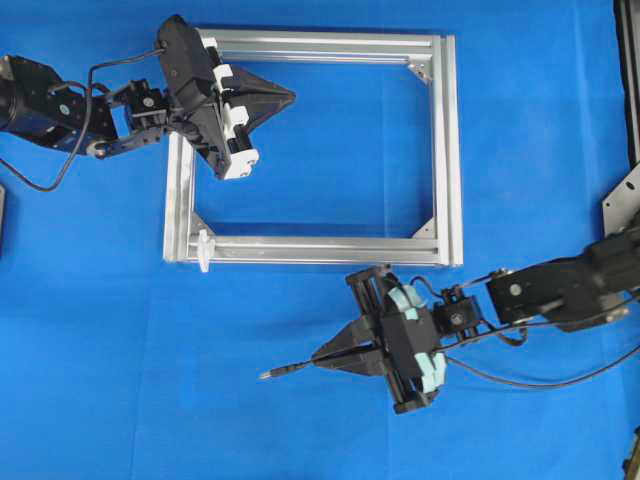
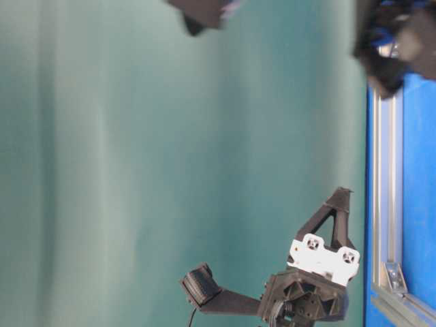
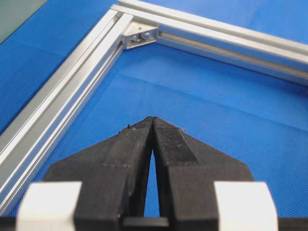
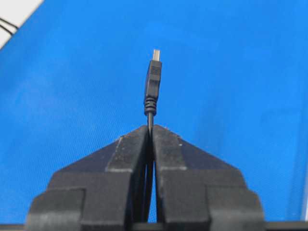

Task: Insert the wire through the string loop located on the left side.

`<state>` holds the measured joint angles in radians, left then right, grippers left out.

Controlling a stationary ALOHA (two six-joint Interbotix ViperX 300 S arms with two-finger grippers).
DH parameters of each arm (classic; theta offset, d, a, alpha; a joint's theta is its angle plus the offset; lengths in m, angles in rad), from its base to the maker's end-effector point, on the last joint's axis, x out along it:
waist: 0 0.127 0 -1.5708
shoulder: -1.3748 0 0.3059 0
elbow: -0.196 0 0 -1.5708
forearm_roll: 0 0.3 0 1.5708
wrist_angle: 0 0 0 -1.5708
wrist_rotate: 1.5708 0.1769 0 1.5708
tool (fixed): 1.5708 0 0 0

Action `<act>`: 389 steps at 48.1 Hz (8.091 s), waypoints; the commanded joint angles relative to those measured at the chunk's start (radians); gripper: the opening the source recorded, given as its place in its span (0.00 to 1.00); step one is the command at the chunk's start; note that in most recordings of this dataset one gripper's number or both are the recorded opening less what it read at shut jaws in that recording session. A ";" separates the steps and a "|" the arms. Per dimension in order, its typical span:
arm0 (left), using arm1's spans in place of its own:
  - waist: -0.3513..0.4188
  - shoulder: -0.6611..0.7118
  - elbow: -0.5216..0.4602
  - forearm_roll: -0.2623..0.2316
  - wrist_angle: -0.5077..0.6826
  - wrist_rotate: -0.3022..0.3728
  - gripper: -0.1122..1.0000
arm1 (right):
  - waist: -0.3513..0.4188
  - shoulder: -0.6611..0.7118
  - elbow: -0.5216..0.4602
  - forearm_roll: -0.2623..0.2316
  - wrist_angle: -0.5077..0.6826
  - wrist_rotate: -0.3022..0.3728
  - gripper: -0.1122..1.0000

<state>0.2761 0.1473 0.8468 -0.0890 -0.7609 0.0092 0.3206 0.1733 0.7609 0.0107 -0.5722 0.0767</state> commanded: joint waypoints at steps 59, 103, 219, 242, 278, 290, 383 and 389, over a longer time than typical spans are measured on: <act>-0.002 -0.048 -0.011 0.003 -0.006 0.002 0.10 | 0.000 -0.058 -0.006 -0.002 0.023 -0.009 0.10; -0.002 -0.048 -0.008 0.003 -0.005 0.002 0.10 | -0.127 -0.058 0.009 0.000 0.020 -0.012 0.10; -0.002 -0.048 -0.009 0.003 -0.005 0.002 0.10 | -0.253 0.083 -0.118 -0.002 -0.051 -0.014 0.10; 0.000 -0.048 -0.008 0.003 -0.005 0.002 0.10 | -0.253 0.081 -0.118 -0.002 -0.049 -0.014 0.10; -0.002 -0.048 -0.011 0.003 -0.005 0.003 0.10 | -0.258 0.110 -0.152 -0.002 -0.049 -0.014 0.10; 0.000 -0.048 -0.006 0.003 -0.005 0.003 0.10 | -0.278 0.172 -0.238 -0.002 -0.018 -0.015 0.10; -0.012 -0.525 0.462 0.006 0.075 -0.017 0.10 | -0.279 0.259 -0.382 -0.002 0.018 -0.031 0.10; -0.087 -0.535 0.463 0.006 0.078 -0.017 0.10 | -0.279 0.259 -0.383 0.000 0.018 -0.031 0.10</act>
<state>0.2332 -0.3743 1.3192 -0.0844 -0.6811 -0.0061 0.0445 0.4556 0.3912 0.0092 -0.5507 0.0476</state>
